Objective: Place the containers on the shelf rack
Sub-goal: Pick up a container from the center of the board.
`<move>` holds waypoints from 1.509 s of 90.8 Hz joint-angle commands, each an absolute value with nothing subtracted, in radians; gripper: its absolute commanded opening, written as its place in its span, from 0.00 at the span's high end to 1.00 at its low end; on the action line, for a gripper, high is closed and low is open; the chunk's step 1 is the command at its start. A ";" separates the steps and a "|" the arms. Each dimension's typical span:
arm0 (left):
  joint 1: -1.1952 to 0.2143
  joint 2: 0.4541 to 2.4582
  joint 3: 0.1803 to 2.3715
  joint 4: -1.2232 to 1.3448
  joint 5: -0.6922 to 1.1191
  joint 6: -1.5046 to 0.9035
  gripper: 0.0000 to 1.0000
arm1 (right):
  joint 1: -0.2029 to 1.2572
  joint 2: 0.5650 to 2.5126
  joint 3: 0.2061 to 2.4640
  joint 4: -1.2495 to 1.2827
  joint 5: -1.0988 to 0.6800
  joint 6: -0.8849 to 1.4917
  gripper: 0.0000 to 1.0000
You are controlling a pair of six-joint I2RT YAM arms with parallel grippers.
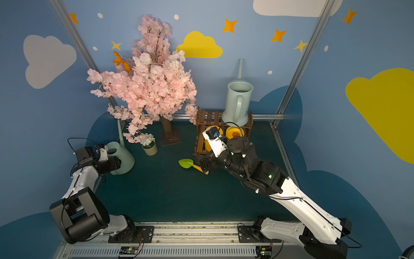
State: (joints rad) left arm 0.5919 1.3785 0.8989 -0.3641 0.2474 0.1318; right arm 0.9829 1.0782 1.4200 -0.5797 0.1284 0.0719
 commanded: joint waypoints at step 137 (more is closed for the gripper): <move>0.228 1.272 0.689 -0.186 -0.342 -0.167 0.24 | 0.909 0.966 1.336 -0.537 0.147 0.143 0.02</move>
State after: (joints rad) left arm 0.2478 1.2827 0.7403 -0.2878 -0.2409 -0.1154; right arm 0.9165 0.9775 1.2938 -0.5369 0.1524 0.1352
